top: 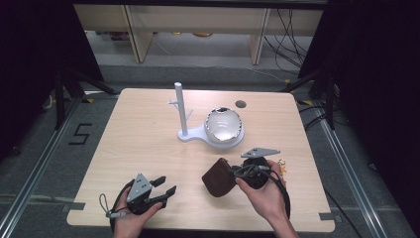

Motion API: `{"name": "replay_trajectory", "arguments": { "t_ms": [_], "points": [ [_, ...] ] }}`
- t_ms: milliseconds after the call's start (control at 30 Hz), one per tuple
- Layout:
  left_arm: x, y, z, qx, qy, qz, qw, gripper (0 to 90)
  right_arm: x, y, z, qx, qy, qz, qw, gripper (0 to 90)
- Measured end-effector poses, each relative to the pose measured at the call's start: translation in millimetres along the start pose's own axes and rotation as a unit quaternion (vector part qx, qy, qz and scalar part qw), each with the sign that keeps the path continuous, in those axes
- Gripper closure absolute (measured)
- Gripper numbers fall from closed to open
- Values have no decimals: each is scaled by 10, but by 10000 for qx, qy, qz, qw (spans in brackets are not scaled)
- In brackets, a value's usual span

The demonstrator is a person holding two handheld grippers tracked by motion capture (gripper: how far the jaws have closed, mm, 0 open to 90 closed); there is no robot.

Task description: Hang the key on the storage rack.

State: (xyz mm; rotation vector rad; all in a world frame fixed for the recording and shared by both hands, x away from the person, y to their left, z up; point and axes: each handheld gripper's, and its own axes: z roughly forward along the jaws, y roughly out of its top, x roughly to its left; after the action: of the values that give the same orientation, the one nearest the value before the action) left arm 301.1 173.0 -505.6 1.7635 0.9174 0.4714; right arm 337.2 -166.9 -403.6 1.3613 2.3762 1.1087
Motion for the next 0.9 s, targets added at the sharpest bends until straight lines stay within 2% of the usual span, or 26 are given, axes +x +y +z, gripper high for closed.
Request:
{"name": "replay_trajectory", "arguments": {
  "t_ms": [33, 67, 100, 167, 233, 300, 333, 367, 467, 500, 533, 600, 733, 800, 900],
  "points": [
    [12, -3, -6, -35, 45, -15, 10000, 400, -6, 13, -12, -48, 19, 40, 10000, 761],
    [26, 0, -25, -24, 151, 5, 9999, 381, -22, 23, -24, -82, -41, -22, 10000, 761],
    [46, -3, -28, -104, 167, -5, 9998, 370, -21, 33, -35, -85, -28, 51, 9999, 761],
    [72, -2, -43, -178, 227, -24, 9996, 351, -62, 51, -36, -257, -52, -3, 9997, 761],
    [89, -8, -60, -159, 292, -29, 9994, 351, -87, 68, -61, -271, -143, -63, 9995, 760],
    [100, -21, -55, -195, 274, -28, 9994, 351, -95, 81, -64, -350, -137, -45, 9993, 760],
    [100, -27, -52, -183, 265, -34, 9995, 353, -88, 90, -78, -301, -180, -10, 9994, 760],
    [99, -28, -53, -152, 275, -23, 9995, 353, -122, 103, -84, -379, -224, -204, 9988, 760],
    [96, -31, -49, -125, 273, -14, 9995, 359, -125, 131, -105, -443, -343, -235, 9982, 760],
    [96, -31, -49, -123, 277, -5, 9995, 360, -117, 146, -109, -445, -311, -163, 9984, 760],
    [96, -33, -50, -122, 276, 0, 9995, 361, -130, 157, -107, -489, -269, -192, 9983, 760],
    [98, -38, -51, -127, 279, 2, 9995, 363, -123, 188, -129, -528, -387, -272, 9975, 760],
    [105, -52, -42, -163, 266, -22, 9995, 367, -114, 240, -141, -627, -409, -242, 9969, 760],
    [106, -53, -41, -156, 260, -21, 9995, 368, -138, 274, -158, -649, -482, -386, 9960, 760],
    [98, -51, -49, -96, 303, -15, 9995, 369, -137, 316, -174, -659, -526, -352, 9958, 760]
  ]
}}
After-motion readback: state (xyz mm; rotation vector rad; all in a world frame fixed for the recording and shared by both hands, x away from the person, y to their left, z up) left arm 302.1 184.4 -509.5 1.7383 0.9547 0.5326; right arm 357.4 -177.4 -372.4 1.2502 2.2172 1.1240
